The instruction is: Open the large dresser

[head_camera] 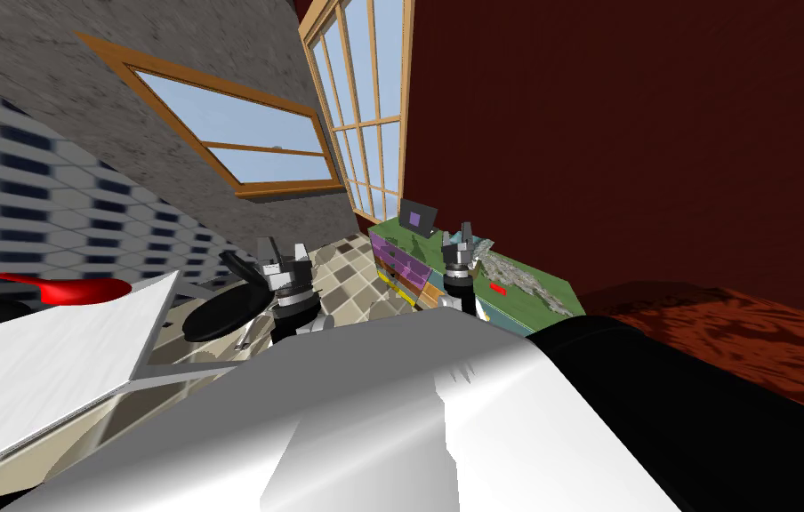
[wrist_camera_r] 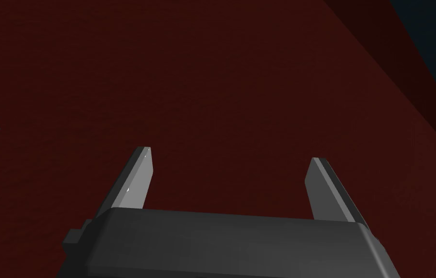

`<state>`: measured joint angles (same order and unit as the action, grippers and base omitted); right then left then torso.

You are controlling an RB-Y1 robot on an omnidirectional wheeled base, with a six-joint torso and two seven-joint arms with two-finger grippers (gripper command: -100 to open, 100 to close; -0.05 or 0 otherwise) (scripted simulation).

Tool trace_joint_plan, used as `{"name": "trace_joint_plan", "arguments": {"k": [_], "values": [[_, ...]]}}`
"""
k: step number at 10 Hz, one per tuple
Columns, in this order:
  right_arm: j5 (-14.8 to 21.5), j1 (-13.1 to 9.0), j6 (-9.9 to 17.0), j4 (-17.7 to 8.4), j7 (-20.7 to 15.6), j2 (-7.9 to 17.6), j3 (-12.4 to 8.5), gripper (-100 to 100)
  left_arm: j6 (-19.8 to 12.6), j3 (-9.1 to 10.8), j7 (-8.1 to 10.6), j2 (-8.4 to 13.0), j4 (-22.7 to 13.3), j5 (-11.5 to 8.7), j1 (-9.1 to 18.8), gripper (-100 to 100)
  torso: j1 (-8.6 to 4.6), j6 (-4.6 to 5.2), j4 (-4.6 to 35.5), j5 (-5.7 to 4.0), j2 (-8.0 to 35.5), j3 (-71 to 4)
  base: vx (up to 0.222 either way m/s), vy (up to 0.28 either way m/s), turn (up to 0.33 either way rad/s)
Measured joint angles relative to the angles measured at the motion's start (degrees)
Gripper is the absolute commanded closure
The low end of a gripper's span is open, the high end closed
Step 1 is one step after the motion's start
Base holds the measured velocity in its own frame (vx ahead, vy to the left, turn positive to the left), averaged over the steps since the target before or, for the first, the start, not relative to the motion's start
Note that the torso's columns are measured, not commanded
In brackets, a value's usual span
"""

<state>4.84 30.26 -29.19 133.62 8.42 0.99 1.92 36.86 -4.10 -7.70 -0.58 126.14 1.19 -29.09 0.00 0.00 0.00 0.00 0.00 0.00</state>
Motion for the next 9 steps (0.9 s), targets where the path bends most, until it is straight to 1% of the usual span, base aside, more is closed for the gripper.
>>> {"name": "trace_joint_plan", "arguments": {"k": [1, 2, 9], "values": [[0.0, 0.0, 0.0, 0.0, 0.0, 0.0, 0.0, 0, 0.0, 0.0, 0.0, 0.0, 0.0, 0.0, 0.0, 0, 0.0, 0.0, 2.3, 0.0, 2.3, -4.7, 0.0, 0.0, 0.0], [0.0, 0.0, 0.0, 0.0, 0.0, 0.0, 0.0, 0, 0.0, 0.0, 0.0, 0.0, 0.0, 0.0, 0.0, 0, 0.0, 0.0, 6.0, 0.0, 6.0, -12.0, 0.0, 0.0, 0.0], [0.0, 0.0, 0.0, 0.0, 0.0, 0.0, 0.0, 0, 0.0, 0.0, 0.0, 0.0, 0.0, 0.0, 0.0, 0, 0.0, 0.0, 35.4, 0.0, 35.4, -70.7, 0.0, 0.0, 0.0]]}}
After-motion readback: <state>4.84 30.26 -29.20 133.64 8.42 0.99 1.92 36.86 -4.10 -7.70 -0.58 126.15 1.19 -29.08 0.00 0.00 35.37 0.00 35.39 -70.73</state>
